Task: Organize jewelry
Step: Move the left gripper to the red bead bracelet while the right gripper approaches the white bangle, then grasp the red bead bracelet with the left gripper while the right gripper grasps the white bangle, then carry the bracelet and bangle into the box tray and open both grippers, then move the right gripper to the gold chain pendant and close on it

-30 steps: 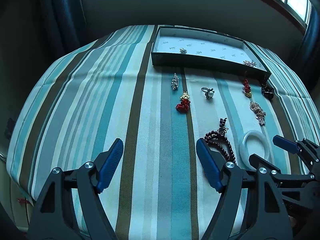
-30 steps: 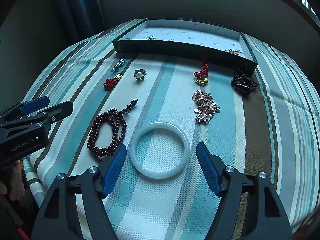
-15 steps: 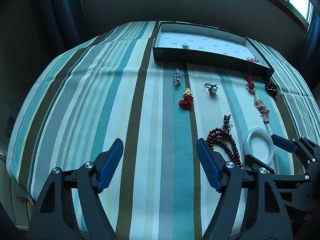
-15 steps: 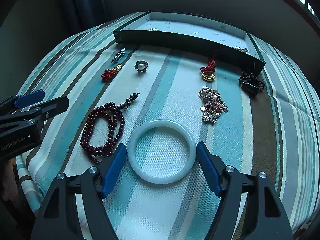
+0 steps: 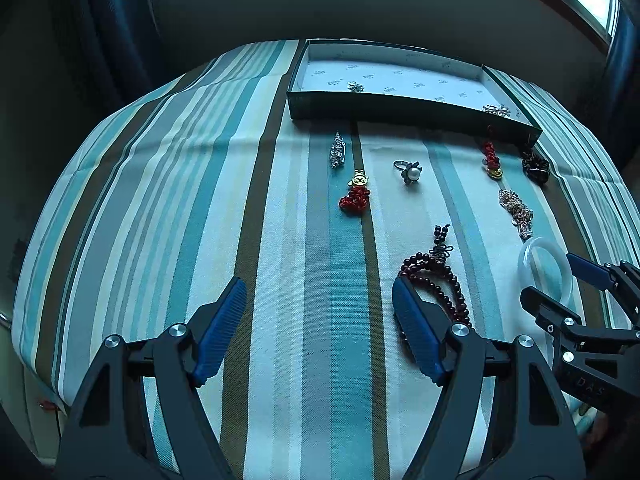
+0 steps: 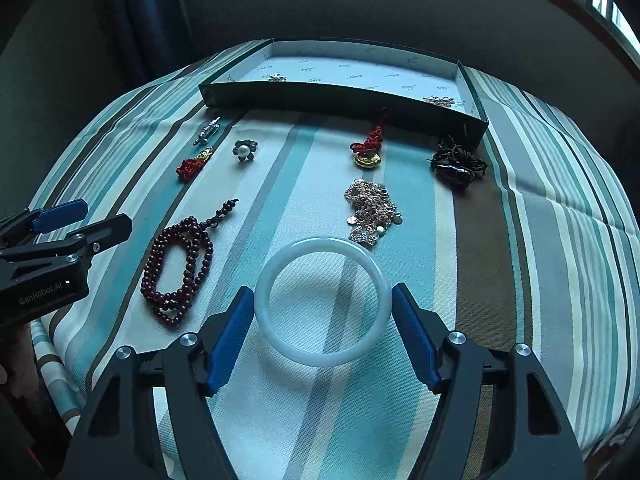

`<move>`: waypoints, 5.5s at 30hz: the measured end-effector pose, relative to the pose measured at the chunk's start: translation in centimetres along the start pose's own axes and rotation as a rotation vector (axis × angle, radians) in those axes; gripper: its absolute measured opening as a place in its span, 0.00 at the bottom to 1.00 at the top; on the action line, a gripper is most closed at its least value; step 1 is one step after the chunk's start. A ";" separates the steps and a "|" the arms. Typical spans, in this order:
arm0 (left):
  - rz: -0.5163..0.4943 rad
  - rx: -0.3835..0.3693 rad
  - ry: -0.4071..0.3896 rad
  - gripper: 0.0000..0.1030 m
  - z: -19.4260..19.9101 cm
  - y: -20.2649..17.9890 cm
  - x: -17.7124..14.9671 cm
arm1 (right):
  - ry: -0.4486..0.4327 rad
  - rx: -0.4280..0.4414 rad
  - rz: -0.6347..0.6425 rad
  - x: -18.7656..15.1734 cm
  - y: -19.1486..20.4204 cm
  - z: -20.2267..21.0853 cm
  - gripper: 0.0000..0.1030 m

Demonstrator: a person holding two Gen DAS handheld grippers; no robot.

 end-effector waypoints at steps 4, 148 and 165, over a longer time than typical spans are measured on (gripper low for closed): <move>-0.037 -0.028 -0.003 0.73 0.0 -1.7 0.5 | -0.011 -0.020 -0.037 0.4 -2.0 0.4 0.67; -0.032 -0.075 -0.021 0.66 -4.4 1.0 5.7 | 0.054 0.036 -0.047 5.4 -0.9 -5.8 0.53; -0.043 -0.093 -0.011 0.66 -4.9 0.3 5.9 | 0.053 0.037 0.016 4.8 -0.6 -5.7 0.15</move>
Point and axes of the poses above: each gripper's, at about its wrist camera, not at the fingertips, and z roughly against the way its jaws point, y to its left, x to its top, the point moved 7 cm from there along -z, roughly the way its jaws point, and after that the axes turned 15 degrees about -z, right-handed, at the moved point
